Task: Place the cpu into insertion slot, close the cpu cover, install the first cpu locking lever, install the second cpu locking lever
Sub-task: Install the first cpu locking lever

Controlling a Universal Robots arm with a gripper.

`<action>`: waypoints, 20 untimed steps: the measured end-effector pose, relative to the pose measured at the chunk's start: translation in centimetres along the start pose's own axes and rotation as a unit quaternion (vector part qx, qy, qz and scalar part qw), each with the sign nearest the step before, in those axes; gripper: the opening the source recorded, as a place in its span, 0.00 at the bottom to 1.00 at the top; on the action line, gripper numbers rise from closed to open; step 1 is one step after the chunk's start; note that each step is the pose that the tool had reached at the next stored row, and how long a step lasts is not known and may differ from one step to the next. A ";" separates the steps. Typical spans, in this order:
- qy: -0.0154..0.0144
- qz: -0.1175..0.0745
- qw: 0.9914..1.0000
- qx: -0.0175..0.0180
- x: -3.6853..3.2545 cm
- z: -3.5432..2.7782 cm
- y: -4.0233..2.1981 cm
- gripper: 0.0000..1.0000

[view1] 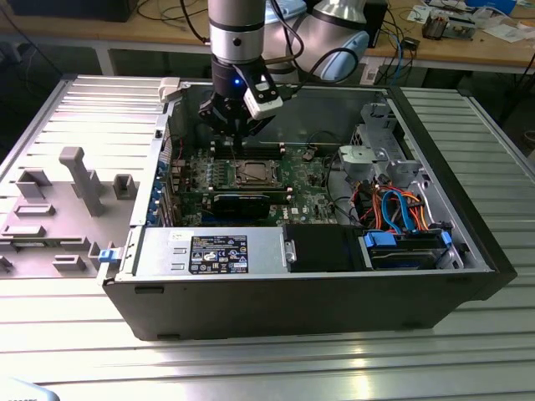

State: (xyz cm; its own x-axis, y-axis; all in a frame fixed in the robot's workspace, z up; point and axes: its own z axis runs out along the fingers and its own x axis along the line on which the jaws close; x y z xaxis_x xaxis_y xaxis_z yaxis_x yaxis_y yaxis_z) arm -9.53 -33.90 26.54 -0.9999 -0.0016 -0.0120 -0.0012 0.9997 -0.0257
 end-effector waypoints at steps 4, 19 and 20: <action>0.000 0.000 1.000 0.000 0.15 0.01 0.00 0.11; 0.000 0.000 1.000 0.000 0.47 0.06 0.18 0.11; 0.000 0.000 1.000 0.000 0.55 0.07 0.19 0.11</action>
State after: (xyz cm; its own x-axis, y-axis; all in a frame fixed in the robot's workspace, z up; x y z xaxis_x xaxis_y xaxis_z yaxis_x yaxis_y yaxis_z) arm -10.08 -33.71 26.46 -0.9999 -0.0017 -0.0120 -0.0013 0.9997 -0.0257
